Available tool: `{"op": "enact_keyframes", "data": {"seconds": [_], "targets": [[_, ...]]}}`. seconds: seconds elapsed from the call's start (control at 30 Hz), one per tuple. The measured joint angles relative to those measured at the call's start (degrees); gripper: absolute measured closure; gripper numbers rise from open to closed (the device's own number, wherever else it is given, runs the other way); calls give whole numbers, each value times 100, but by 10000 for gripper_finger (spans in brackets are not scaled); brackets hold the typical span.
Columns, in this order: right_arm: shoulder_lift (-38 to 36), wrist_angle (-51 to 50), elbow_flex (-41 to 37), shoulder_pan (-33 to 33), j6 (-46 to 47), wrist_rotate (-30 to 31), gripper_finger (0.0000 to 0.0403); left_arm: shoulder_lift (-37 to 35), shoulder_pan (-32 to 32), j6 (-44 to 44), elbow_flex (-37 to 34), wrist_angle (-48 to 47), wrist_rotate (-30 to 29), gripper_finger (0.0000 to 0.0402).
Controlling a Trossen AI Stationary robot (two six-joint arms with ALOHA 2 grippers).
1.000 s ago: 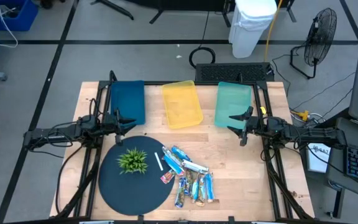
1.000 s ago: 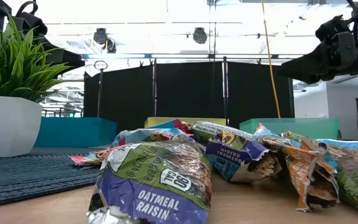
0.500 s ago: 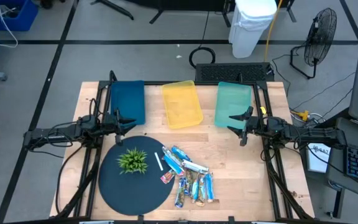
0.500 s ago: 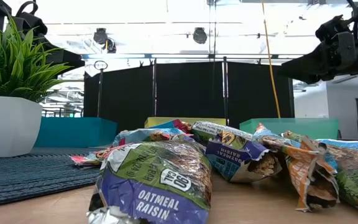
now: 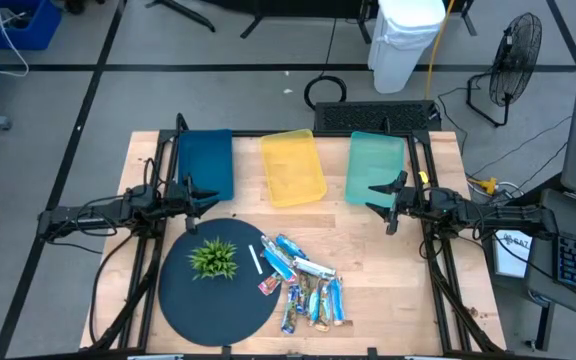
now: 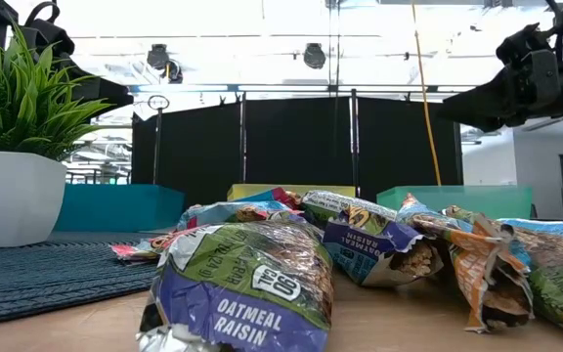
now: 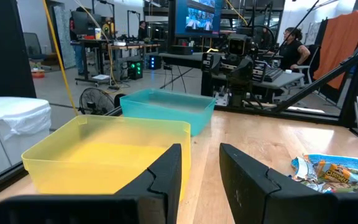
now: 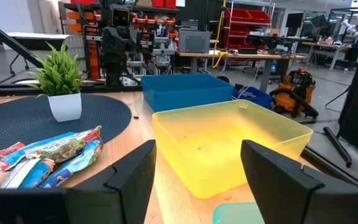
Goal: Pick and place Granola Bars by type
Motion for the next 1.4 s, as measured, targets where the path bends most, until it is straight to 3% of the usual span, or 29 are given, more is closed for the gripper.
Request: {"op": "enact_keyframes", "data": {"seconds": [0.37, 0.63, 0.97, 1.03, 1.13, 1.4], "targets": [[0, 661, -1, -2, 1523, 41, 177, 1, 0, 0, 1, -1, -1, 288], [1, 621, -1, 0, 1671, 1379, 177, 1, 0, 0, 0, -1, -1, 288], [8, 1113, 6, 0, 1730, 1305, 177, 2, -1, -1, 1, -3, 1, 288], [85, 1205, 102, 10, 1811, 743, 178, 1, 0, 0, 1, -3, 0, 288], [547, 1170, 364, 176, 2067, -121, 192, 0, -1, -1, 0, -3, 0, 288], [3489, 808, 1792, 1300, 2029, -164, 242, 1, 0, 0, 1, -5, -1, 288]]}}
